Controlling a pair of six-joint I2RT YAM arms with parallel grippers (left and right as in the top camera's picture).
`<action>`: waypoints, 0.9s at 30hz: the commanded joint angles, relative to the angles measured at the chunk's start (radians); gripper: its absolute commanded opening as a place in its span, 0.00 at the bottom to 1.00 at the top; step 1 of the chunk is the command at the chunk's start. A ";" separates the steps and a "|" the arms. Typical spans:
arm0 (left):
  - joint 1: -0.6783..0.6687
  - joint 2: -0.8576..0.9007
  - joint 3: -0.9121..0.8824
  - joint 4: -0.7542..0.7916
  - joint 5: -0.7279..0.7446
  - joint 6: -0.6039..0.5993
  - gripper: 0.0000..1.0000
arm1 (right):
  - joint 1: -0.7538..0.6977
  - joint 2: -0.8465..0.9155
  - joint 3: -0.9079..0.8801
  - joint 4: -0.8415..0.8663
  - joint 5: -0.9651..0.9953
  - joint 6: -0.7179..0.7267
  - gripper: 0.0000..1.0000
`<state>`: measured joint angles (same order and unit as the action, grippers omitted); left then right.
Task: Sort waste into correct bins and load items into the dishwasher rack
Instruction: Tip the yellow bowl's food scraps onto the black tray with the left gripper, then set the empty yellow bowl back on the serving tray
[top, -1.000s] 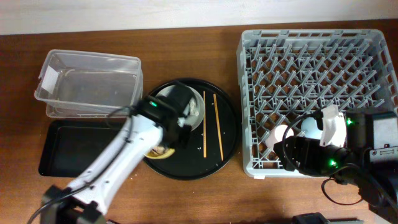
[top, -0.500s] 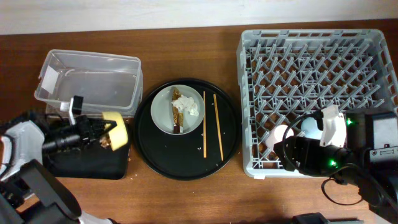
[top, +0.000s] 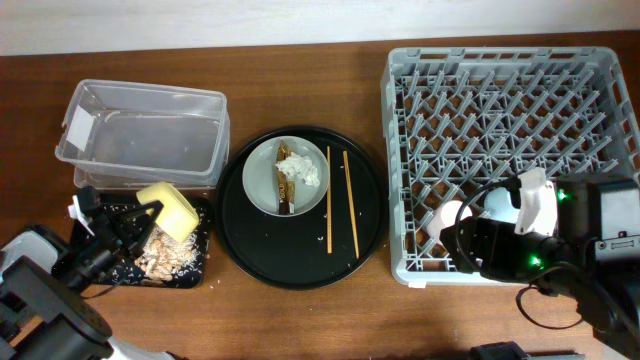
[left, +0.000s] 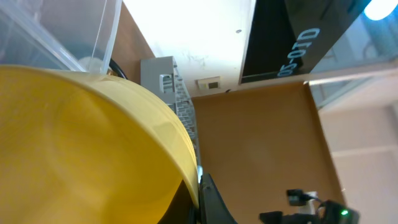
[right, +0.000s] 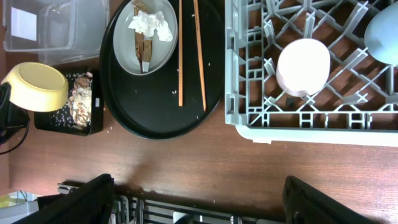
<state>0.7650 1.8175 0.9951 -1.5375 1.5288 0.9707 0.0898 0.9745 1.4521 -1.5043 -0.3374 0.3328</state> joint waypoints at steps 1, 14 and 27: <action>-0.005 -0.023 0.023 0.071 -0.008 0.006 0.00 | 0.008 -0.001 0.006 0.001 0.010 -0.002 0.87; -1.298 -0.348 0.233 0.376 -1.513 -1.462 0.00 | 0.008 -0.001 0.006 0.000 0.010 -0.002 0.87; -1.584 -0.099 0.280 0.459 -1.765 -1.650 0.59 | 0.008 -0.001 0.006 0.001 0.036 -0.003 0.88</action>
<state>-0.8597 1.7344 1.1721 -1.0241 -0.1894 -0.6907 0.0910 0.9771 1.4521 -1.5051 -0.3191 0.3328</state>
